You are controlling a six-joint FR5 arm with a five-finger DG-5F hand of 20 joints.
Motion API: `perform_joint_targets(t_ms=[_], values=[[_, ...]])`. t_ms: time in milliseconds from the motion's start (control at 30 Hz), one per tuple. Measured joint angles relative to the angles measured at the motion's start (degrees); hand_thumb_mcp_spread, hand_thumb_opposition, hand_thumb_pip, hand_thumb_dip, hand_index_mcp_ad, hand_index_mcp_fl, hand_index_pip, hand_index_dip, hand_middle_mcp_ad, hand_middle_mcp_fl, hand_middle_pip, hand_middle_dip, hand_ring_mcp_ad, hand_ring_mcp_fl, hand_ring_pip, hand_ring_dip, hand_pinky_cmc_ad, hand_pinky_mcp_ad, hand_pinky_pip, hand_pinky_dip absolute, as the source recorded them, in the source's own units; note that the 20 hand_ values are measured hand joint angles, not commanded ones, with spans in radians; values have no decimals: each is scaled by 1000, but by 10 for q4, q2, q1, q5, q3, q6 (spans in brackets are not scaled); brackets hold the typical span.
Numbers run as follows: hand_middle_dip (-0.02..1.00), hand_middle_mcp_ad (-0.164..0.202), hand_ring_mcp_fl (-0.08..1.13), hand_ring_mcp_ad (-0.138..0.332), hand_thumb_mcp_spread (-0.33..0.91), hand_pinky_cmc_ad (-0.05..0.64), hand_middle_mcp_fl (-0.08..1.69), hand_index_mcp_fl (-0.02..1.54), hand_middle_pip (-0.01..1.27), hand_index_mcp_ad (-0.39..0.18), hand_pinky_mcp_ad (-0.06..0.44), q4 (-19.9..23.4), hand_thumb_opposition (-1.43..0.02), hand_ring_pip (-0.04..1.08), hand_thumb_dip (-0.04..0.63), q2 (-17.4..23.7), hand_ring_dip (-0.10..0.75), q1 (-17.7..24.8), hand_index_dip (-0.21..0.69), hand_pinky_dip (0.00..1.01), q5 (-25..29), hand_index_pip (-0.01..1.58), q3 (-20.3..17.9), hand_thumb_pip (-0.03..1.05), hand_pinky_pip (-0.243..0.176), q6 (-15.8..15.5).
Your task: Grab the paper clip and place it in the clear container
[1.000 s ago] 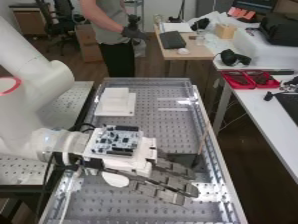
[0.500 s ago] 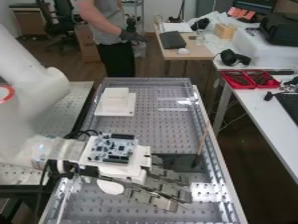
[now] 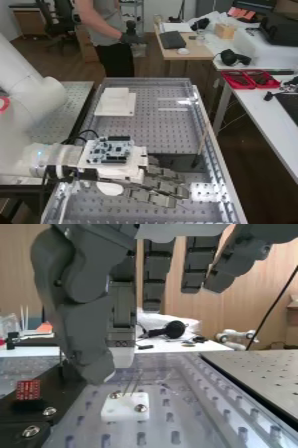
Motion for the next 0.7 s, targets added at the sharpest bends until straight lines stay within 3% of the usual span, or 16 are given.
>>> perform_joint_targets(t_ms=[333, 700], values=[[155, -28, 112, 108, 557, 347, 304, 506, 122, -138, 117, 10, -892, 98, 253, -5, 7, -6, 86, 154, -8, 1222, 7, 480, -12, 8], [154, -28, 112, 108, 557, 347, 304, 525, 119, -138, 120, 7, -892, 98, 253, -19, 7, -8, 86, 154, -20, 1253, 16, 480, -12, -13]])
